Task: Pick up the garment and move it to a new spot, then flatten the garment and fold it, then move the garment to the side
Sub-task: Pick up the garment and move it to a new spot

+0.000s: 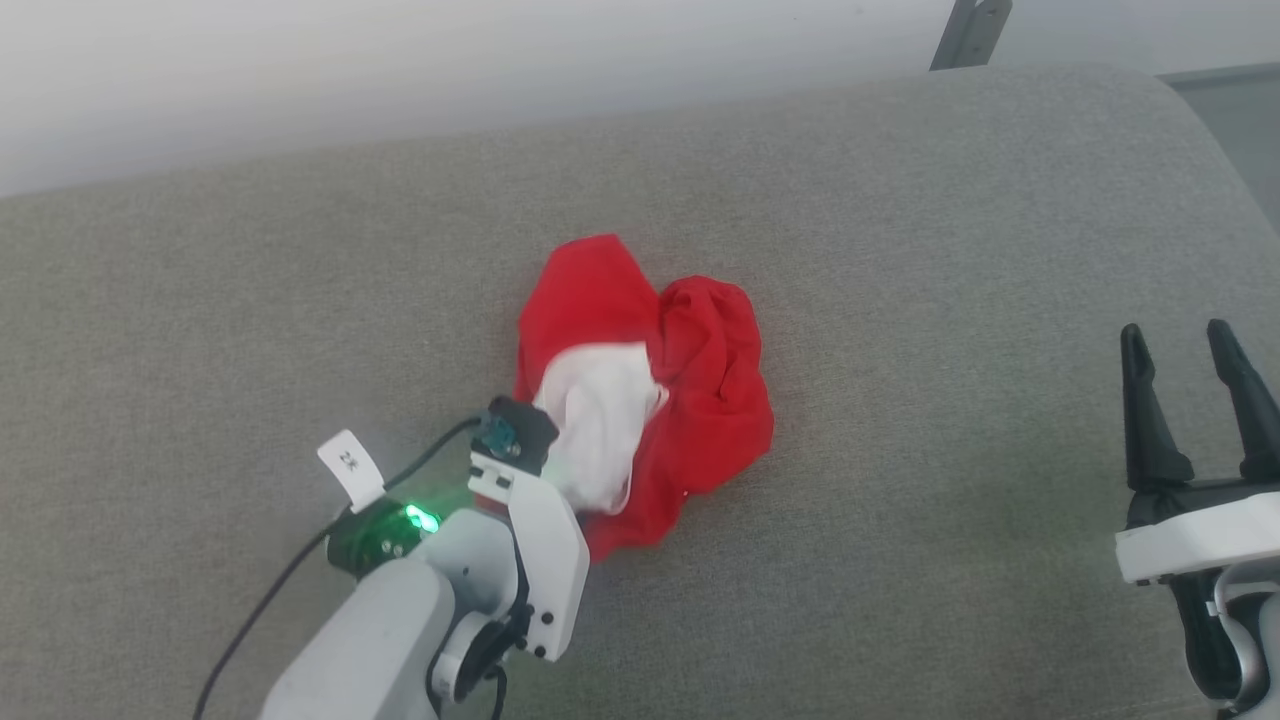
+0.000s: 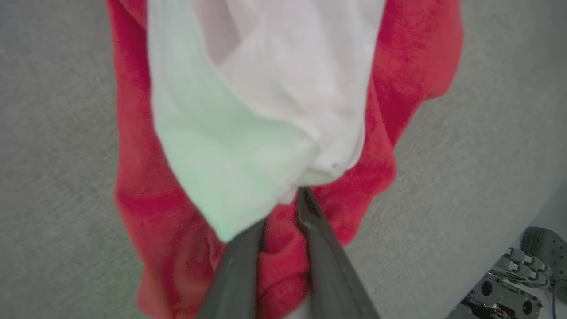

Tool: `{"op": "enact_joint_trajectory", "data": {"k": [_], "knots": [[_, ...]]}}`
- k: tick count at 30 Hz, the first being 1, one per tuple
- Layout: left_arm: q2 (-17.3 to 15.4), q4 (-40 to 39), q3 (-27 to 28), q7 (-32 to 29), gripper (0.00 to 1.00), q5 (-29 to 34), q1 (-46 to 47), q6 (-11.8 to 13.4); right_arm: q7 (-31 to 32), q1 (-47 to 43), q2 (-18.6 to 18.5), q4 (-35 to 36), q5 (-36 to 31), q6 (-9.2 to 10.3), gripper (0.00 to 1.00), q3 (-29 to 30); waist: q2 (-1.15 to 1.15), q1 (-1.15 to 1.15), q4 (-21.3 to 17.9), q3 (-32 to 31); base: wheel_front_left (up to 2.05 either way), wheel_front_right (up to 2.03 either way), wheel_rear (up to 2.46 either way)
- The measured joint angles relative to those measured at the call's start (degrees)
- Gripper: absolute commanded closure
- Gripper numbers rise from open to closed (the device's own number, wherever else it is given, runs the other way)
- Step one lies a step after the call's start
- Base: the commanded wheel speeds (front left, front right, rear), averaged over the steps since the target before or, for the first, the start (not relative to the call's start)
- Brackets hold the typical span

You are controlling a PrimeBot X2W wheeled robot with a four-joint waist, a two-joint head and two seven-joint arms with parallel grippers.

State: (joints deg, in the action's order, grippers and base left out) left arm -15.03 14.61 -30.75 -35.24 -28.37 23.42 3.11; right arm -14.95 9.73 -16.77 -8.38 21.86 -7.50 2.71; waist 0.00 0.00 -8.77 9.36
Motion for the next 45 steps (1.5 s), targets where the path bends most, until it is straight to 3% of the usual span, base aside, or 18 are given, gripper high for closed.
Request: {"op": "enact_joint_trajectory", "data": {"k": [8,10,11,12,19,27,33,45], "knots": [[2.35,9.95,-0.55,3.45,0.97,-0.93,1.34,-2.36,0.0,0.03,-0.01,-0.76,0.15,0.0,0.0,-0.97,0.0,0.0,-0.14,-1.03,0.0,0.0,0.0],[2.76,11.65,-0.56,4.41,0.58,-1.33,1.59,-3.0,-0.01,0.01,0.02,-0.9,-0.12,0.0,0.0,-1.26,0.0,0.0,-0.08,-1.51,0.0,0.0,0.0],[2.93,12.3,-0.4,4.8,0.2,-1.93,1.69,-3.3,-0.01,-0.03,0.08,-0.96,-0.18,0.0,0.0,-1.31,0.0,0.0,-0.02,-1.81,0.0,0.0,0.0],[3.09,12.93,-0.25,5.13,0.0,-2.54,1.72,-3.5,0.0,-0.12,0.11,-1.0,-0.24,0.0,0.0,-1.33,0.0,0.0,0.07,-2.16,0.0,0.0,0.0],[2.12,13.43,0.52,8.15,0.0,-3.48,1.64,-5.39,0.0,-1.79,0.09,-1.32,-1.44,0.0,0.0,-0.94,0.0,0.0,1.67,-5.17,0.0,0.0,0.0],[-3.65,7.57,2.19,15.56,0.0,-2.9,-2.11,-6.94,-0.01,-4.14,0.82,-1.48,-3.19,0.0,0.0,0.16,0.0,0.0,4.84,-8.89,0.0,0.0,0.0],[-8.55,3.61,6.49,24.24,0.0,-2.47,-6.64,-5.87,-0.01,-5.3,1.65,-0.81,-4.23,0.0,0.0,1.67,0.0,0.0,7.47,-10.72,0.0,0.0,0.0],[-13.0,1.82,15.13,39.85,0.0,-4.38,-14.62,-3.97,-0.01,-8.3,2.85,0.75,-5.42,0.0,0.0,5.11,0.0,0.0,11.73,-12.82,0.0,0.0,0.0]]}}
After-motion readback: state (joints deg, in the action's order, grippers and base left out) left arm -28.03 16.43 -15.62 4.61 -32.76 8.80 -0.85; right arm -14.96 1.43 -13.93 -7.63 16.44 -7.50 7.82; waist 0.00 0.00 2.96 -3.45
